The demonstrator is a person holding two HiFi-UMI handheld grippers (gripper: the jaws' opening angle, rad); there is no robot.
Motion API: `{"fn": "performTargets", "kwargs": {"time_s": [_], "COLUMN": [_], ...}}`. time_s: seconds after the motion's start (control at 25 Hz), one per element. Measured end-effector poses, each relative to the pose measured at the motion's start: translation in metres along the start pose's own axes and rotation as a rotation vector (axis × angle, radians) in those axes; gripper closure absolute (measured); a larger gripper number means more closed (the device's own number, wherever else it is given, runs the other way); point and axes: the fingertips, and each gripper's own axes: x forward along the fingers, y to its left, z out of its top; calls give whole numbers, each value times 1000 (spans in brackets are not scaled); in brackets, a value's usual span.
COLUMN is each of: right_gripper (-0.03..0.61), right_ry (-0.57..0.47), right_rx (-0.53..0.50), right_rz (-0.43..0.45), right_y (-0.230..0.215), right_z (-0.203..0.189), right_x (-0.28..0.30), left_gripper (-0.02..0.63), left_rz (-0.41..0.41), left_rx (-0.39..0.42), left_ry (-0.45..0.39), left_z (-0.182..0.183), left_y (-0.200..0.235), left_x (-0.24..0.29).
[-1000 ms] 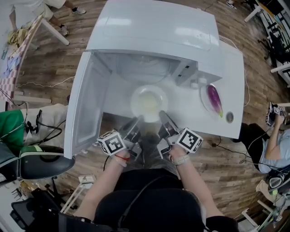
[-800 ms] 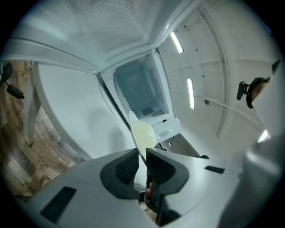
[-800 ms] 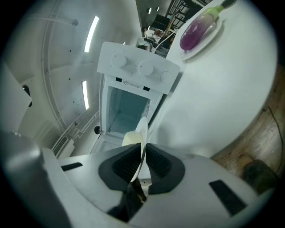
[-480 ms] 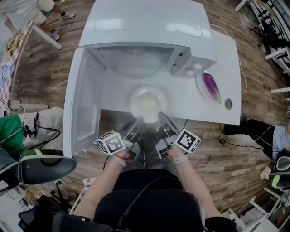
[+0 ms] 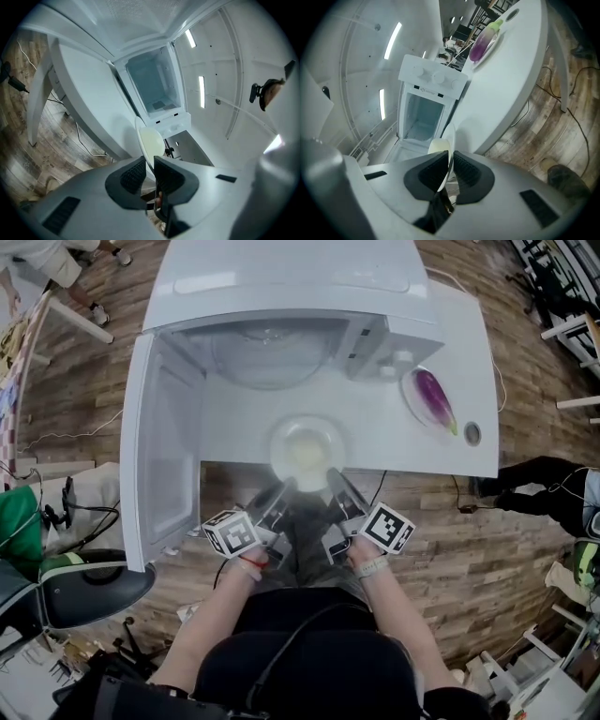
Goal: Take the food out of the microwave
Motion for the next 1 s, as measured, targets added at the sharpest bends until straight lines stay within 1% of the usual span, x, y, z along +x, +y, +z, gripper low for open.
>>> {"fn": "performTargets", "kwargs": {"time_s": [0.36, 1.0], "right_gripper": [529, 530], "right_ry": [-16, -9], "right_rx": [18, 43], "right_rz": [-44, -73], "right_y": [-16, -24], "right_z": [-5, -4], "right_x": [-1, 12], "left_gripper": [558, 558], "left_rz": [9, 31], "left_rx": [-12, -37], "left_ry": [36, 31], "left_z": [-8, -2], "left_y": [14, 26], "left_x": [3, 9]}}
